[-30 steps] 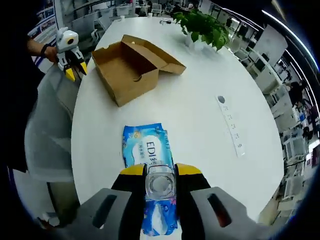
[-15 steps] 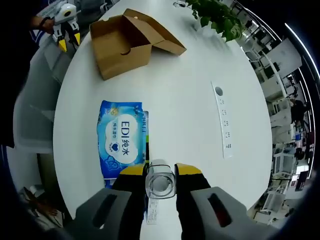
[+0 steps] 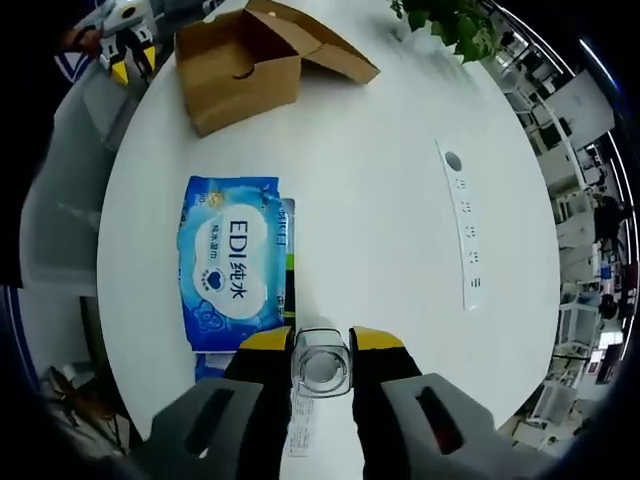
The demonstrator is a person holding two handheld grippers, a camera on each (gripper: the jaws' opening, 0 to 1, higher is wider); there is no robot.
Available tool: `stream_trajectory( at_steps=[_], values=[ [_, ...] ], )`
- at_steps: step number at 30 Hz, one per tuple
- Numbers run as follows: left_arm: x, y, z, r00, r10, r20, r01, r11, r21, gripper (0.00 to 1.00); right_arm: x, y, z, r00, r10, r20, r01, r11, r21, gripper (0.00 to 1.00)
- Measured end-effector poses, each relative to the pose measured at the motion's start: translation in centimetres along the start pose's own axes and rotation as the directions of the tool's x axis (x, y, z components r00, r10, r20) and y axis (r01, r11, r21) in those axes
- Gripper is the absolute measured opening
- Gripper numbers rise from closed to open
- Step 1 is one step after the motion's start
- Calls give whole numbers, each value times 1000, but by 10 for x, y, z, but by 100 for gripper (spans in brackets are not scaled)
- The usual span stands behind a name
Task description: Operate the shoe box by opening the lid, removing the specified soft item, and placing it in the target area until the item is outside and the box remains undamaged.
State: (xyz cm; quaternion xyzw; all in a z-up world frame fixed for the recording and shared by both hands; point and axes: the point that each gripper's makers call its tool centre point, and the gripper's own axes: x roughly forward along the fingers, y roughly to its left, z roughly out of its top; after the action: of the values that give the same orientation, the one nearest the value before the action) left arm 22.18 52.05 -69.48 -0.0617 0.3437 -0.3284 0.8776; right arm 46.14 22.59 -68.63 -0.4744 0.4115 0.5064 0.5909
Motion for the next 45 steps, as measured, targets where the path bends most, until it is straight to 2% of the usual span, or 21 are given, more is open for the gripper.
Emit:
stream_trajectory(
  at_steps=[16, 22, 34, 45],
  values=[
    [3, 0, -6, 999, 3, -38, -3, 1000, 3, 26, 21, 4, -9, 1000, 24, 6, -24, 1000, 16, 19],
    [5, 0, -7, 999, 0, -44, 0, 1000, 2, 26, 20, 2, -8, 999, 32, 14, -32, 999, 21, 19],
    [5, 1, -7, 999, 5, -41, -5, 1000, -8, 26, 21, -2, -16, 1000, 26, -17, -26, 1000, 16, 21],
    [4, 2, -6, 999, 6, -35, -7, 1000, -13, 26, 17, -7, -19, 1000, 6, -17, -6, 1000, 9, 26]
  ],
)
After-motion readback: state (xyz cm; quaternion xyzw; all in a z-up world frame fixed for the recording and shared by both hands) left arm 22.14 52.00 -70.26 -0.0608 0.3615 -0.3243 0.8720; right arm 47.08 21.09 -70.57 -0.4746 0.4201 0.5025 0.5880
